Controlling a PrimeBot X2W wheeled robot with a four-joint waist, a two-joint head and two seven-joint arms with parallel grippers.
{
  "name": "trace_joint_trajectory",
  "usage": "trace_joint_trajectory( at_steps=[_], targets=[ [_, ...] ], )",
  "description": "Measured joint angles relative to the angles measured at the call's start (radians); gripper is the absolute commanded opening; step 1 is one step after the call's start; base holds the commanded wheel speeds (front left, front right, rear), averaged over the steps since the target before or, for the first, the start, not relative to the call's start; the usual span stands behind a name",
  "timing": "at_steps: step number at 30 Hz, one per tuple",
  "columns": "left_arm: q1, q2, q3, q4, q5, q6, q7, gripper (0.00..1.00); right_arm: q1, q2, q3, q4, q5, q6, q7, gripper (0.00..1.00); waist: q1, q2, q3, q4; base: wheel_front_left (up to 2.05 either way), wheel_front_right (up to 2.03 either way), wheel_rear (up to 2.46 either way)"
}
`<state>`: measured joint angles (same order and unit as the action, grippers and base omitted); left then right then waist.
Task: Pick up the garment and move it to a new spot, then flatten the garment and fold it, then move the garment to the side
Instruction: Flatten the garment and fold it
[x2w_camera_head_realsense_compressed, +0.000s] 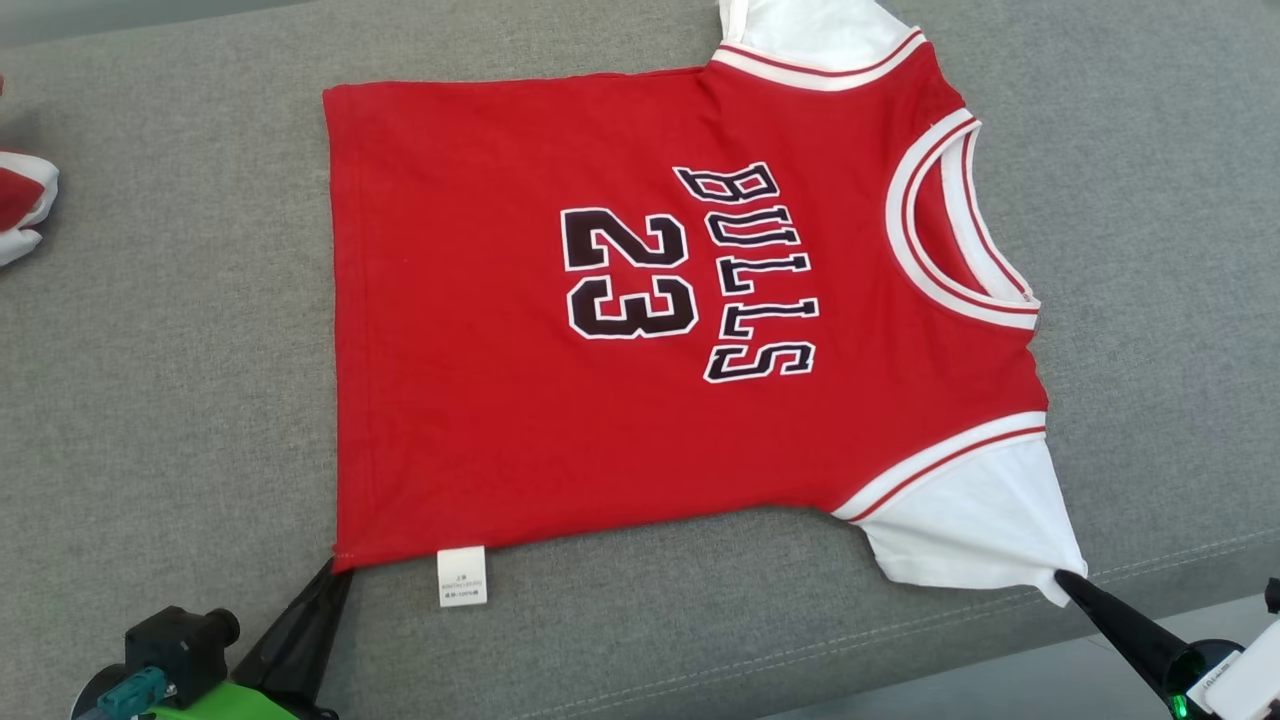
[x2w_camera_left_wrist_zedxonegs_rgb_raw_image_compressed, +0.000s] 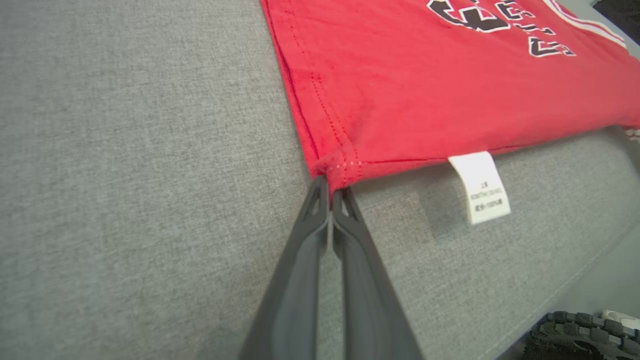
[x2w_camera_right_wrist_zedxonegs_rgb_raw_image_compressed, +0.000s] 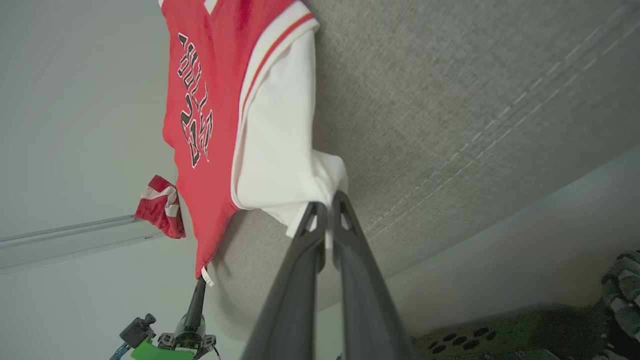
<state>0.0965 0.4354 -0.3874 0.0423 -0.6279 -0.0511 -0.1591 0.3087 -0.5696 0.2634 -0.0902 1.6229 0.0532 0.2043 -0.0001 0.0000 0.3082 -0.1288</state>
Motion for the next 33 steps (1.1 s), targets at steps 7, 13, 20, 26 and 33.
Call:
trace_joint_trajectory(
  at_steps=[7,13,20,26,33],
  targets=[
    [0.005,0.021,-0.020,-0.088,-0.031,-0.009,0.047,0.00,0.010,-0.004,0.002,-0.122,0.034,0.030,0.033,0.00,0.0000,0.0000,0.010,-0.005,0.00,0.00,0.00],
    [0.008,0.051,-0.042,-0.180,-0.081,-0.021,0.139,0.00,-0.007,-0.012,0.001,-0.254,0.040,0.043,0.053,0.00,0.0000,0.0000,0.013,-0.020,0.00,0.00,0.00],
    [0.009,0.092,-0.020,-0.275,-0.166,-0.028,0.231,0.00,-0.036,-0.038,-0.045,-0.276,0.051,0.036,0.054,0.00,0.0000,0.0000,0.013,-0.040,0.00,0.00,0.00],
    [0.000,0.166,0.035,-0.307,-0.185,-0.018,0.317,0.00,-0.038,-0.069,-0.068,-0.222,0.073,-0.012,0.064,0.00,0.0000,0.0000,0.012,-0.026,0.00,0.00,0.00],
    [-0.010,0.215,0.063,-0.341,-0.217,-0.009,0.382,0.00,-0.044,-0.088,-0.075,-0.232,0.090,-0.029,0.088,0.00,0.0000,0.0000,0.024,-0.018,0.00,0.00,0.00]
  ],
)
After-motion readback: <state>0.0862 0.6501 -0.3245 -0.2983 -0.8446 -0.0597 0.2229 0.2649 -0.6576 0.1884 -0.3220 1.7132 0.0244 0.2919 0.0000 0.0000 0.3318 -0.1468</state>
